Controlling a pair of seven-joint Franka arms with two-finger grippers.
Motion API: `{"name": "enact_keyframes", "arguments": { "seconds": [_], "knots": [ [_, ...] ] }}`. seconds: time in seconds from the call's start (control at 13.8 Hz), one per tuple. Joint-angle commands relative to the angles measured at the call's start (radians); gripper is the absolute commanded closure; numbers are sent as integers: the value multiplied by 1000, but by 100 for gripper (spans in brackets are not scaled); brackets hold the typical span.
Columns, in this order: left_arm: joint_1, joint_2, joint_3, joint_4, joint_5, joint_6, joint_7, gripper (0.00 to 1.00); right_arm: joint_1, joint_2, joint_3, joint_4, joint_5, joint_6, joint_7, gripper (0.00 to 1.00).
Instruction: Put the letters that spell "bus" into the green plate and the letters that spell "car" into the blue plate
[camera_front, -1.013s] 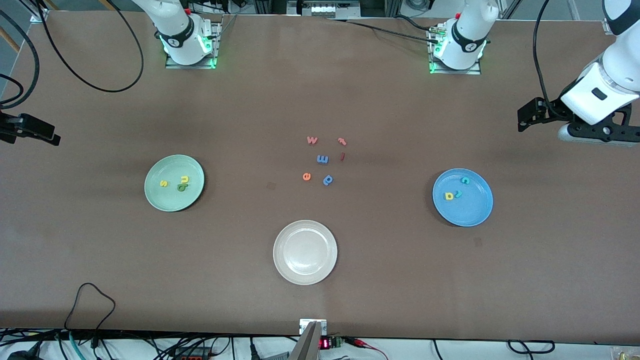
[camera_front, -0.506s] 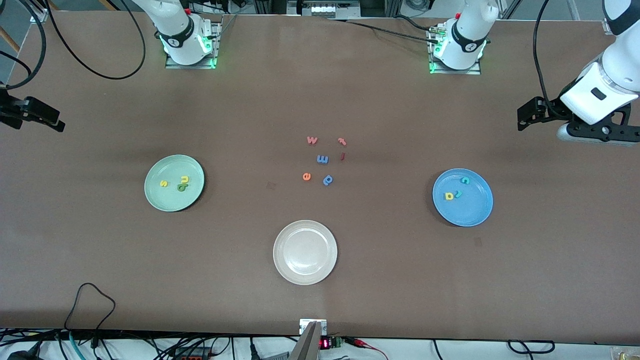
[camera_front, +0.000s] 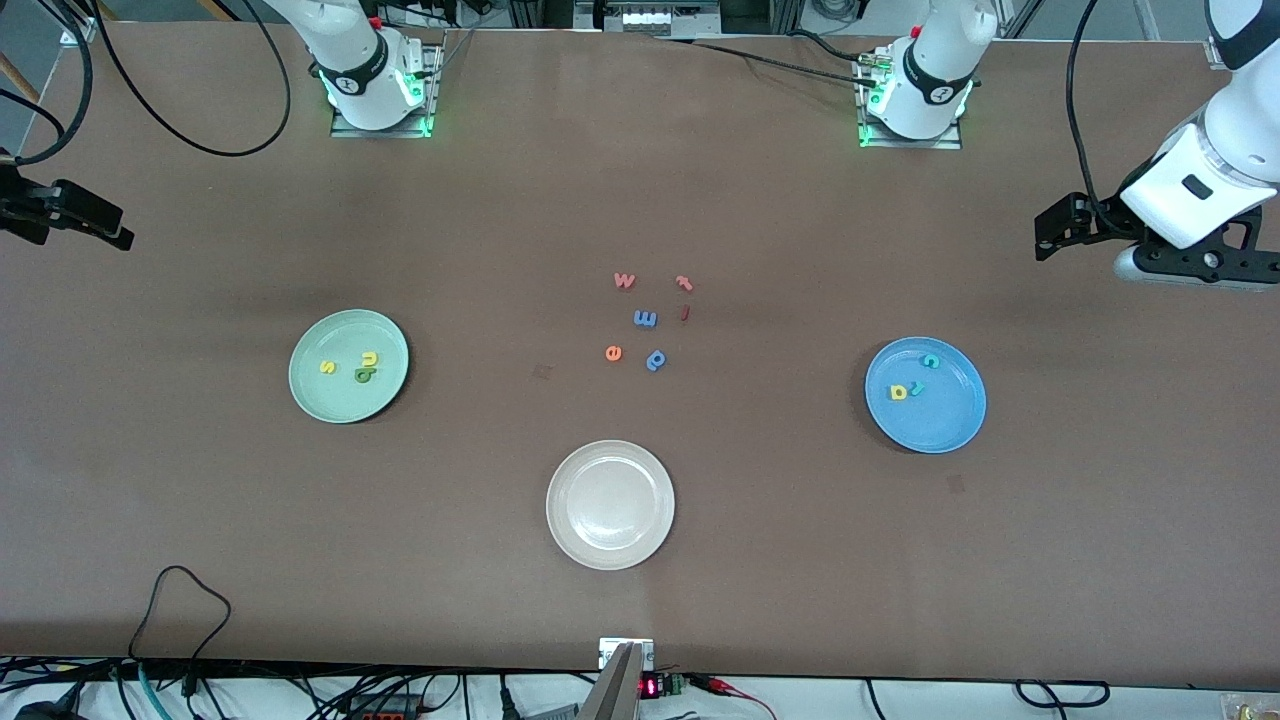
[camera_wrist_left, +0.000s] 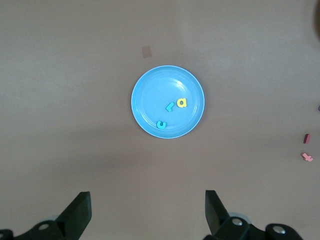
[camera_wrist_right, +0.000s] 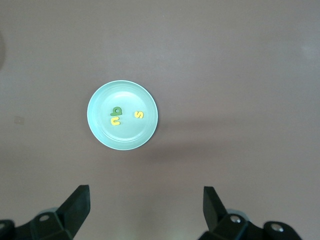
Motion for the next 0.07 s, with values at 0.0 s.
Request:
{"name": "enact_keyframes", "arguments": {
  "seconds": [0.0],
  "knots": [
    [1,-17,-3,2,-10,-28,12,0,-7,-28,11,-23,2,-7,15,0]
  ]
}}
